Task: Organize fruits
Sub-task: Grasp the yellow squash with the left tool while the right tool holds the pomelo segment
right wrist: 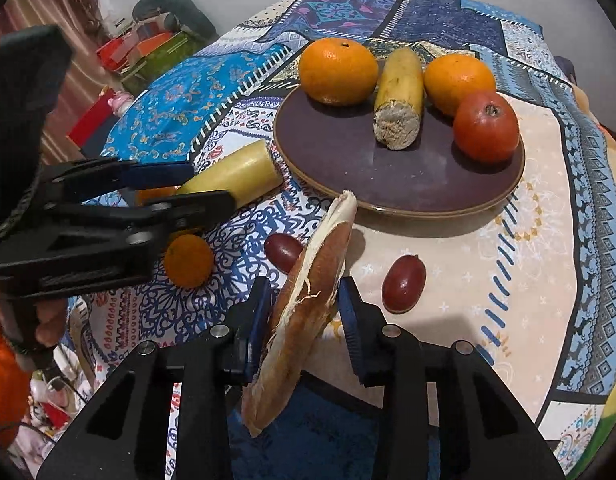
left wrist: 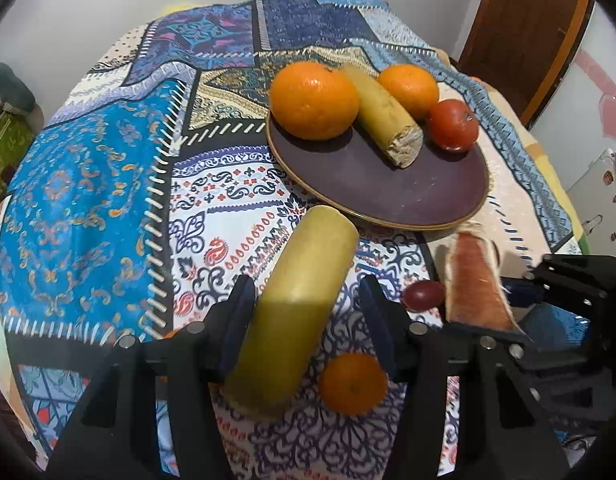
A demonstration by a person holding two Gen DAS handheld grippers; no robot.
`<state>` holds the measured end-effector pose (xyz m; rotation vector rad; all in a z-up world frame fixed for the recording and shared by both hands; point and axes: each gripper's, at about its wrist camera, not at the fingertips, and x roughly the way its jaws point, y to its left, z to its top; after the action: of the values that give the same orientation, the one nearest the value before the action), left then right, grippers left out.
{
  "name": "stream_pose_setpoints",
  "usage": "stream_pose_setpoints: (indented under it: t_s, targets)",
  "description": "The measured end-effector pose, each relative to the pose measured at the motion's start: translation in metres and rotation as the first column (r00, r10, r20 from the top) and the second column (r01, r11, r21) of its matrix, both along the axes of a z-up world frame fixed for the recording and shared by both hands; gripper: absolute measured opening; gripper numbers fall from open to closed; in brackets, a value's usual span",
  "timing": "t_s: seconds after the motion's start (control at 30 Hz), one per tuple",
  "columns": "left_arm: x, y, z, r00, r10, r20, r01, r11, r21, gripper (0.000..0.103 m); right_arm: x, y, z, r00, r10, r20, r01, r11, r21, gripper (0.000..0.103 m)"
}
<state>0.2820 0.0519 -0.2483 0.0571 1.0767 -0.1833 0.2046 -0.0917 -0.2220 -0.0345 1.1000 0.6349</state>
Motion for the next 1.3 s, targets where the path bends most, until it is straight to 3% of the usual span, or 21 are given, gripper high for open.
stream_pose_setpoints:
  t_s: [0.3,0.53,0.83,1.07,1.3]
  targets:
    - [0.0,0.005,-0.002,1.0,0.007,0.003,-0.007,0.999,-0.036,0.041,-0.007,-0.012,0.006,0.999,-0.041,0.026,0.041,0.999,0.004,0.029]
    - [-0.026,0.021,0.031,0.995,0.061,0.079,-0.057,0.997,-0.058,0.037,-0.014,-0.027,0.023,0.994,-0.087,0.067,0.087,0.996,0.012,0.027]
    - [-0.057,0.019,0.076,0.983,0.061,0.175,-0.05,0.996,-0.068,0.034,-0.024,-0.041,0.05,0.983,-0.123,0.138,0.12,0.992,0.032,0.026]
    - [-0.06,0.001,0.103,0.971,0.035,0.238,-0.019,0.997,-0.07,0.034,-0.023,-0.052,0.073,0.967,-0.149,0.209,0.143,0.989,0.045,0.026]
    - [-0.049,-0.018,0.107,0.968,0.005,0.25,0.016,0.997,-0.08,0.034,-0.013,-0.067,0.089,0.947,-0.183,0.264,0.173,0.983,0.061,0.026]
